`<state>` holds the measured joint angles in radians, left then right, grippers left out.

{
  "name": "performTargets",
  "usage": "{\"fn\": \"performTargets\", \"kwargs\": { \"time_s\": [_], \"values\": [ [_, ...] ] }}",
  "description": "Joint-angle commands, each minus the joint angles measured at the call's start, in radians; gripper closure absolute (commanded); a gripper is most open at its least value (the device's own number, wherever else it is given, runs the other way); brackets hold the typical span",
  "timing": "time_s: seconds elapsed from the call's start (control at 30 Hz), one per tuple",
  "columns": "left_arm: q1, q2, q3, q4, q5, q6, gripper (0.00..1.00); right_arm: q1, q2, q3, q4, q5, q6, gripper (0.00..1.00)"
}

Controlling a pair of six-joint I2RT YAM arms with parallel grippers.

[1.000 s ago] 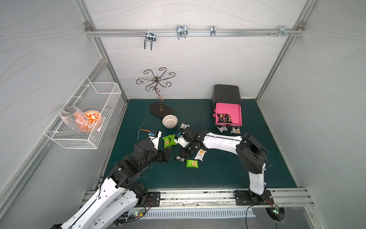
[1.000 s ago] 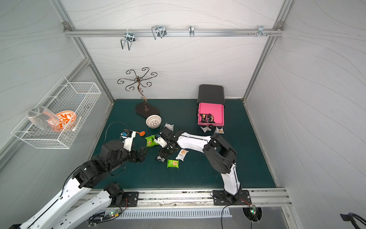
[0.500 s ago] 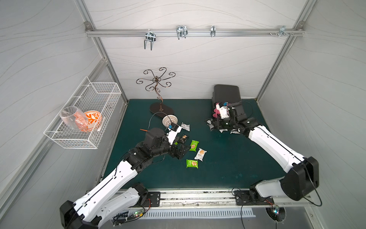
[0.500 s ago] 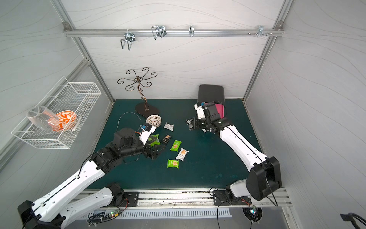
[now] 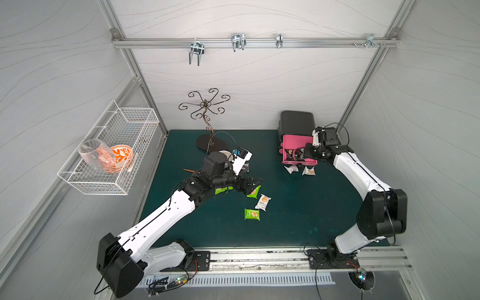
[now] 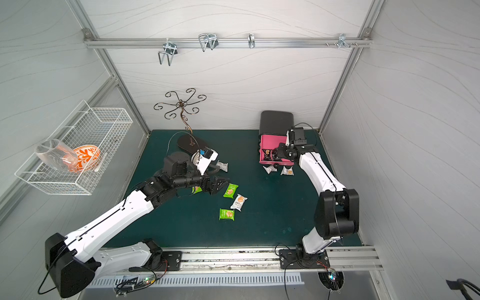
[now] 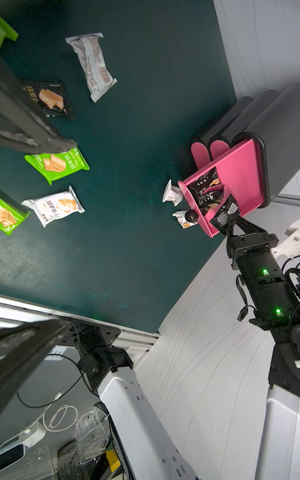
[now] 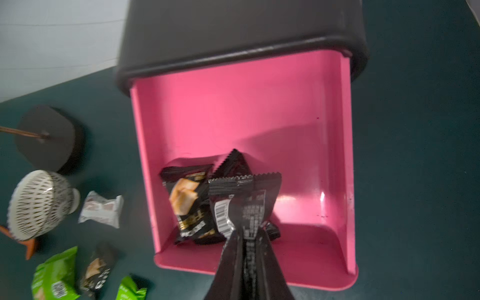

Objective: Place the cookies into the drawer by color
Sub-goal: Place the cookie in the drawer, then pick up the cookie at the center of the board.

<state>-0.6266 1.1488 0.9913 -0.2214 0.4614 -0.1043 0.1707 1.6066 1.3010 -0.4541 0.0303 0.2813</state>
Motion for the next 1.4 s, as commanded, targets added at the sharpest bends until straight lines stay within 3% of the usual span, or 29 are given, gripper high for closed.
{"fn": "performTargets", "kwargs": {
  "time_s": [0.0,0.13,0.27,0.4,0.63,0.7,0.8,0.9,1.0,1.17,1.37],
  "values": [
    [0.001,0.018,0.071,0.009,-0.011,0.023,0.01,-0.008,0.042,0.019,0.024,0.085,-0.045,1.00],
    [0.001,0.034,0.084,-0.040,-0.034,0.032,0.01,-0.019,0.070,0.005,0.046,0.105,-0.063,0.94],
    [0.001,0.038,0.084,-0.074,-0.083,0.028,0.01,-0.019,0.058,-0.005,0.042,0.099,-0.062,0.71],
    [0.001,0.050,0.084,-0.110,-0.168,0.016,0.03,-0.019,-0.007,-0.015,0.043,0.101,-0.057,0.62],
    [0.001,0.120,0.089,-0.165,-0.410,-0.083,0.18,0.003,-0.219,-0.003,-0.070,0.041,0.028,0.60],
    [0.001,0.157,0.094,-0.171,-0.473,-0.112,0.26,0.048,-0.303,-0.031,-0.102,0.044,0.073,0.59],
    [0.002,0.231,0.100,-0.161,-0.527,-0.123,0.30,0.156,-0.410,-0.086,-0.143,0.068,0.131,0.57],
    [0.001,0.330,0.134,-0.161,-0.546,-0.095,0.32,0.245,-0.473,-0.117,-0.198,0.042,0.206,0.57],
    [0.006,0.436,0.187,-0.187,-0.564,-0.065,0.34,0.315,-0.515,-0.154,-0.189,-0.083,0.244,0.57],
    [0.020,0.571,0.255,-0.228,-0.577,-0.039,0.36,0.392,-0.571,-0.240,-0.093,-0.309,0.205,0.56],
    [0.040,0.672,0.279,-0.272,-0.558,-0.021,0.39,0.418,-0.586,-0.250,-0.127,-0.417,0.151,0.55]
  ]
}}
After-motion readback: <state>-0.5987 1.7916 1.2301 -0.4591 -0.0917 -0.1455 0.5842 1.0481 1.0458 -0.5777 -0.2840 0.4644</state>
